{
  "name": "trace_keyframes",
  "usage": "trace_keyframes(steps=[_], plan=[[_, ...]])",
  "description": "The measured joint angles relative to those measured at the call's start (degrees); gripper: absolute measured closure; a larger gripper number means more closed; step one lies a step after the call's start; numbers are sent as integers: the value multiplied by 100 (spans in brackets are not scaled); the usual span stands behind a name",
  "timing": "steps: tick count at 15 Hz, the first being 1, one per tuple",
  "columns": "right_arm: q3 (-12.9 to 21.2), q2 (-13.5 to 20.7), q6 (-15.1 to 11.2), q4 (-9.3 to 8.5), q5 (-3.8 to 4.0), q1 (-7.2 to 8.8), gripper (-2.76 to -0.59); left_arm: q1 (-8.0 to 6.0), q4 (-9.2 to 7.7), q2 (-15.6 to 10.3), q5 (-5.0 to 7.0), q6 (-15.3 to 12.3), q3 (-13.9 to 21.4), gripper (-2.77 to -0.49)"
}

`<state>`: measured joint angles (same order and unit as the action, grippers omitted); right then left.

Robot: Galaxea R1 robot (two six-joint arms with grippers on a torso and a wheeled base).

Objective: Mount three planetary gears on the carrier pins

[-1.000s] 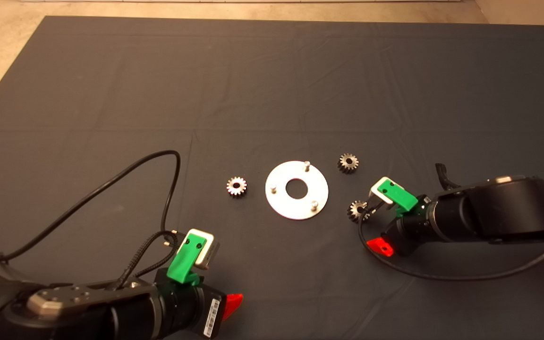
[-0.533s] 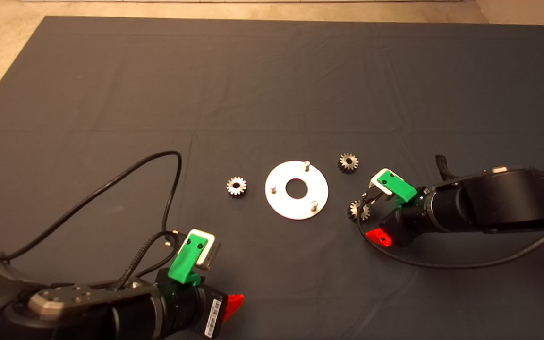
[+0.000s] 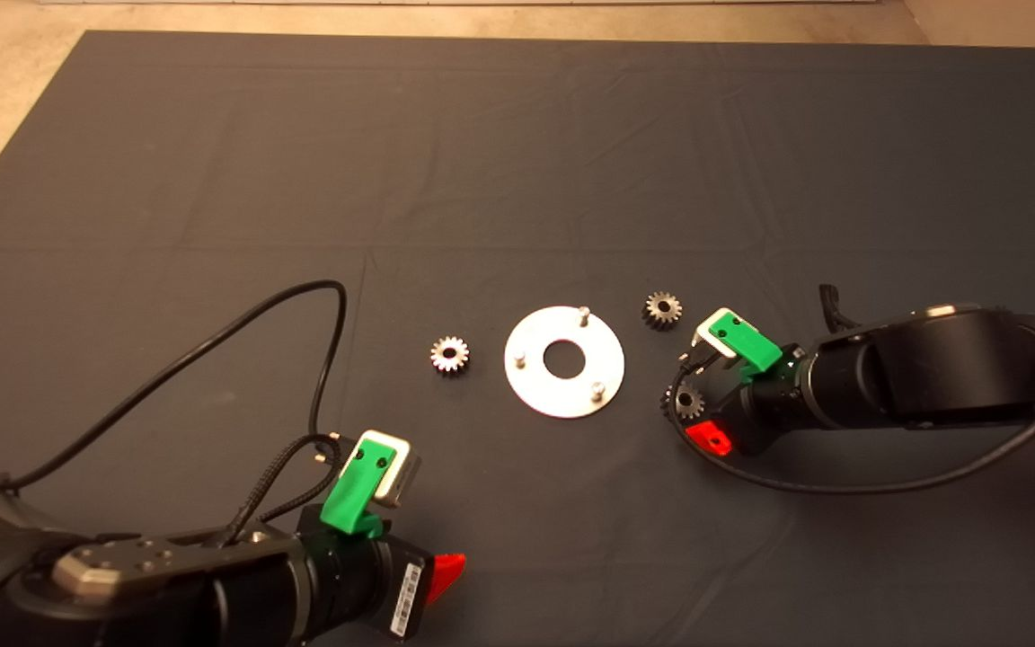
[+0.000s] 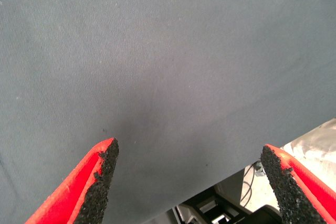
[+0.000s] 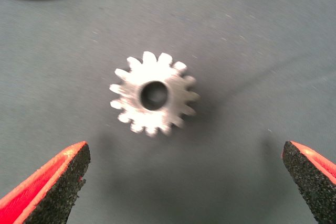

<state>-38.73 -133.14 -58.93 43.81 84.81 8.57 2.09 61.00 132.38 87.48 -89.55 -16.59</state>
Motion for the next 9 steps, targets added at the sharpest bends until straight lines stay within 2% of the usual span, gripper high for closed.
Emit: trace_keyframes(steps=[2,4,9], plan=[[-78,-217,-2,48,-13,0,-273,-72,-17,31,-7,-5,0,-191],[-162,-354,-7,79,-46,0,-273,-73,-39,31,0,-24,0,-191],[-241,-351,-7,115,-39,0,-273,-75,-63,33,-2,-61,0,-191]])
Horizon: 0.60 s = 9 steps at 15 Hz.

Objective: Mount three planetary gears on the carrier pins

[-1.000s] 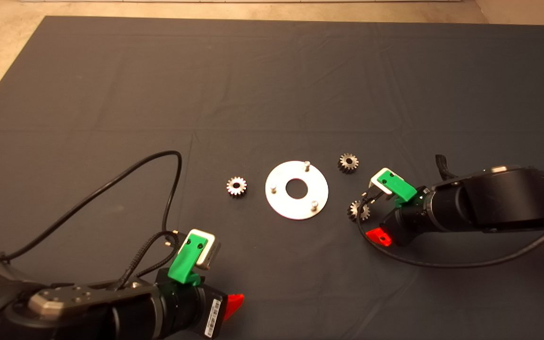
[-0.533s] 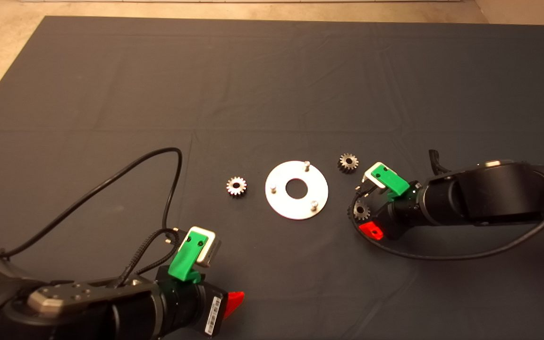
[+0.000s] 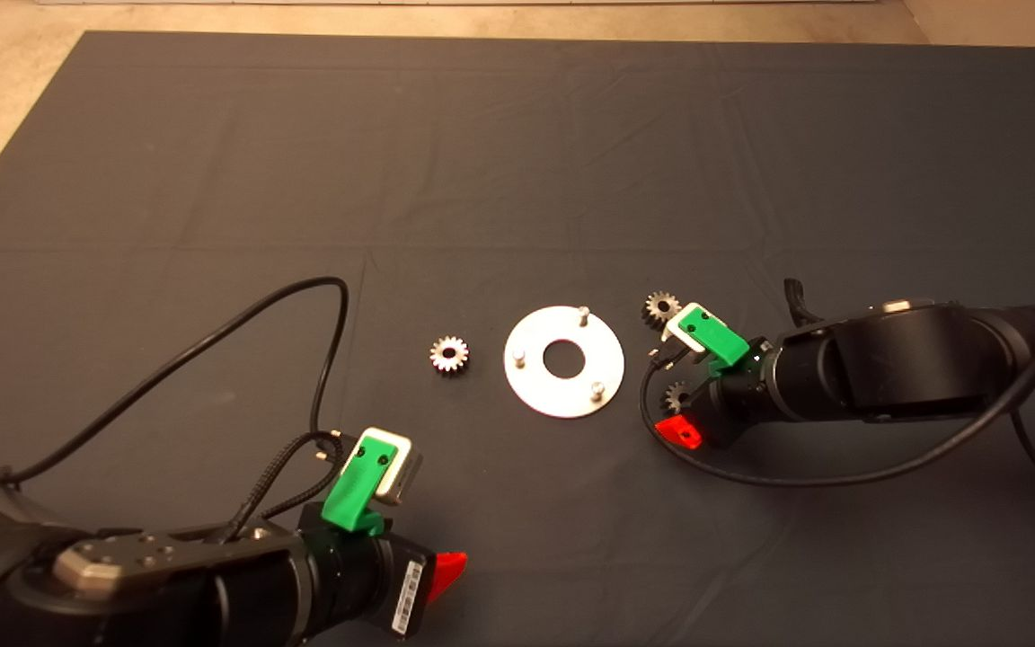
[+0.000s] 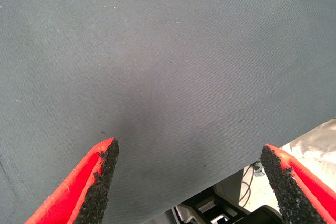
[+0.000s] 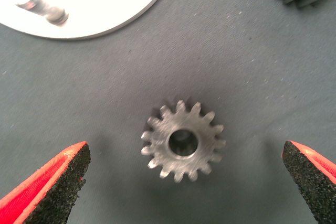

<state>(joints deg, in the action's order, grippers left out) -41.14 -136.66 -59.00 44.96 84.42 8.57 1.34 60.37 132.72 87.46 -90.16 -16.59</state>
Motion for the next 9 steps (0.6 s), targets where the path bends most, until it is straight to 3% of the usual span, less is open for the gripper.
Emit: trace_keyframes(steps=[9], plan=[[-15,13,-48,201,-18,-50,-270,0,-37,-2,0,-2,0,-191]])
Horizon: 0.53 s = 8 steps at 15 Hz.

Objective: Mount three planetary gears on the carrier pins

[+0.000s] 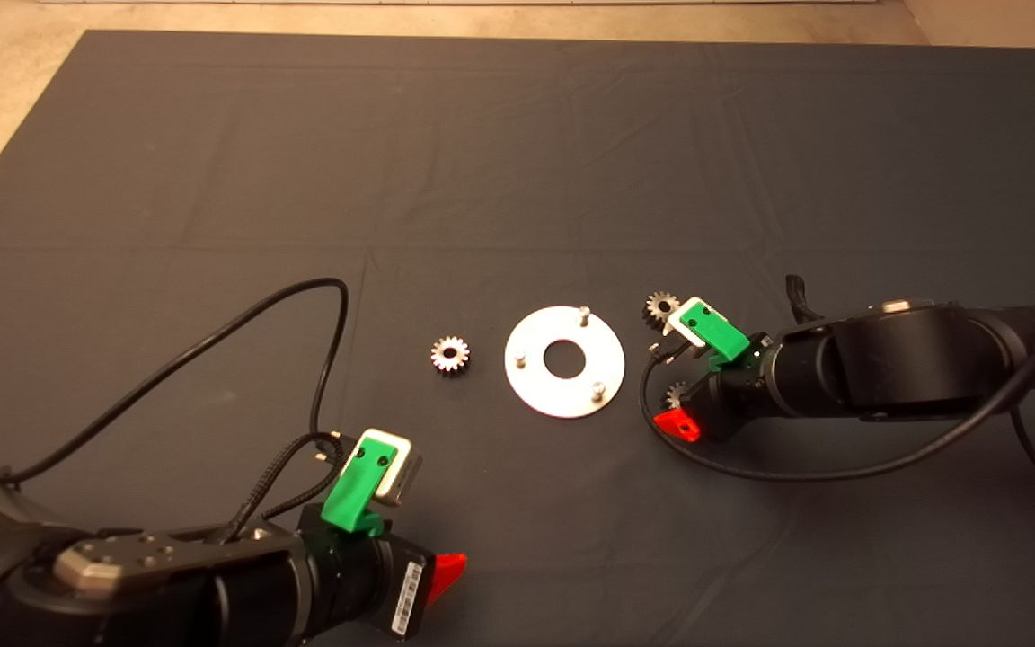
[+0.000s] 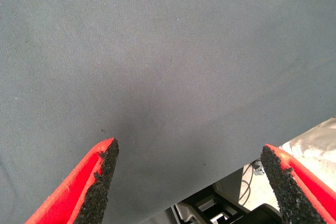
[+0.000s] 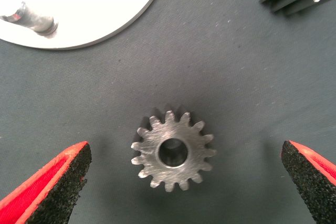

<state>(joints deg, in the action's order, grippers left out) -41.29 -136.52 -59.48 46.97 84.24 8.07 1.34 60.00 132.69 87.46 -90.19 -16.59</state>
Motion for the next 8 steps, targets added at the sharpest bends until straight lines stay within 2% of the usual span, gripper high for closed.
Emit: trace_keyframes(steps=[3,5,7,8], plan=[[-27,0,-22,18,-122,-77,-270,-13,-11,0,0,0,0,-191],[-49,0,-35,35,-155,-146,-257,-13,-17,1,0,0,0,-191],[-50,0,-46,121,-205,-218,-256,-13,-20,0,0,0,0,-191],[-52,0,-46,132,-205,-248,-255,-13,-20,0,0,0,0,-191]])
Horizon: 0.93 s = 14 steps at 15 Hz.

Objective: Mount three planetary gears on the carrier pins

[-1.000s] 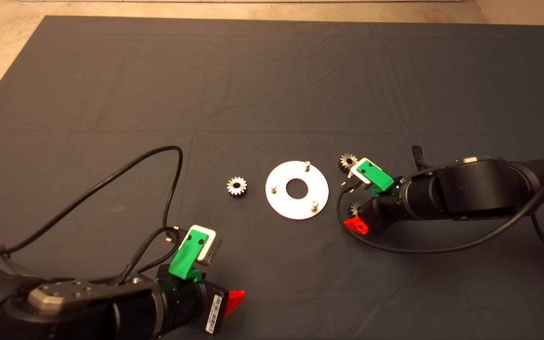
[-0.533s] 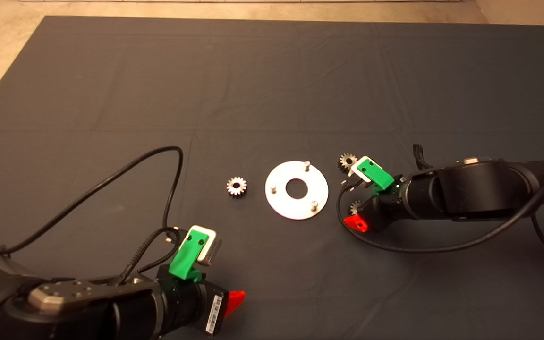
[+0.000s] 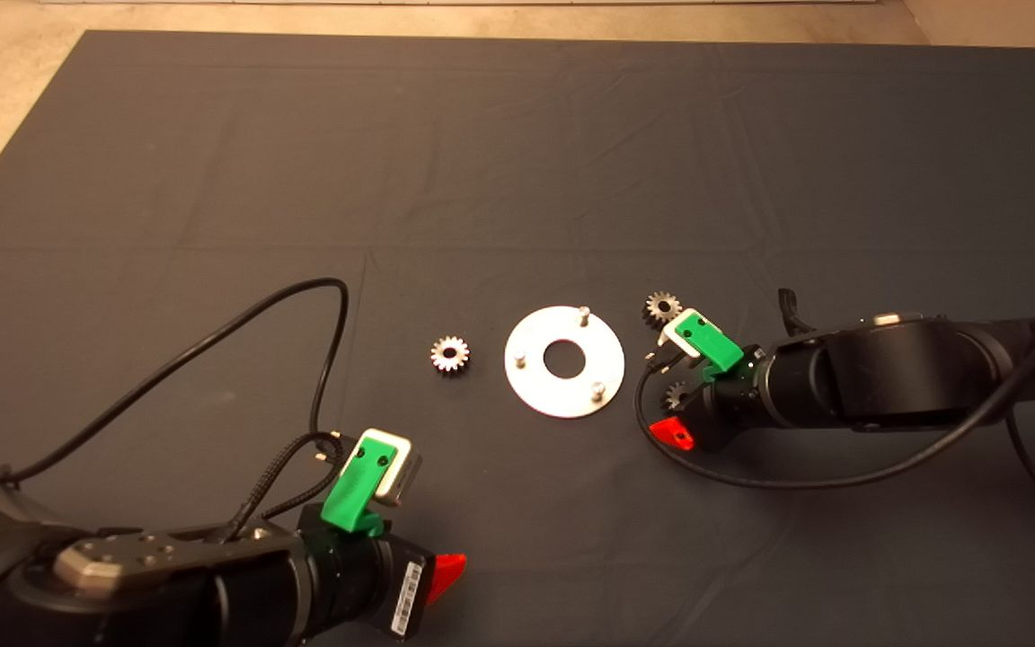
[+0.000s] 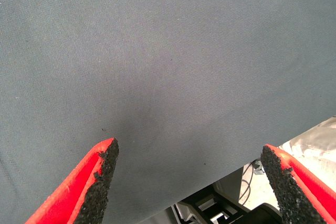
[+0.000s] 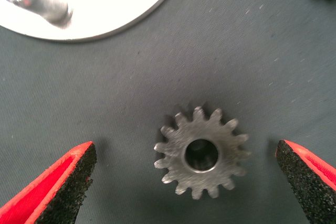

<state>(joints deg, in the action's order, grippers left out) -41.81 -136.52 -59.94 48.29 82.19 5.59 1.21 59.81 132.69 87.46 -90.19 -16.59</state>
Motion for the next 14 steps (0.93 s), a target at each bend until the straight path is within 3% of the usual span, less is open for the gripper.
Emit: trace_keyframes(steps=[2,14], plan=[[0,0,-12,13,-20,-69,-241,0,0,0,0,0,0,-191],[0,22,-11,121,-33,-65,-182,0,-2,-1,2,0,0,-191]])
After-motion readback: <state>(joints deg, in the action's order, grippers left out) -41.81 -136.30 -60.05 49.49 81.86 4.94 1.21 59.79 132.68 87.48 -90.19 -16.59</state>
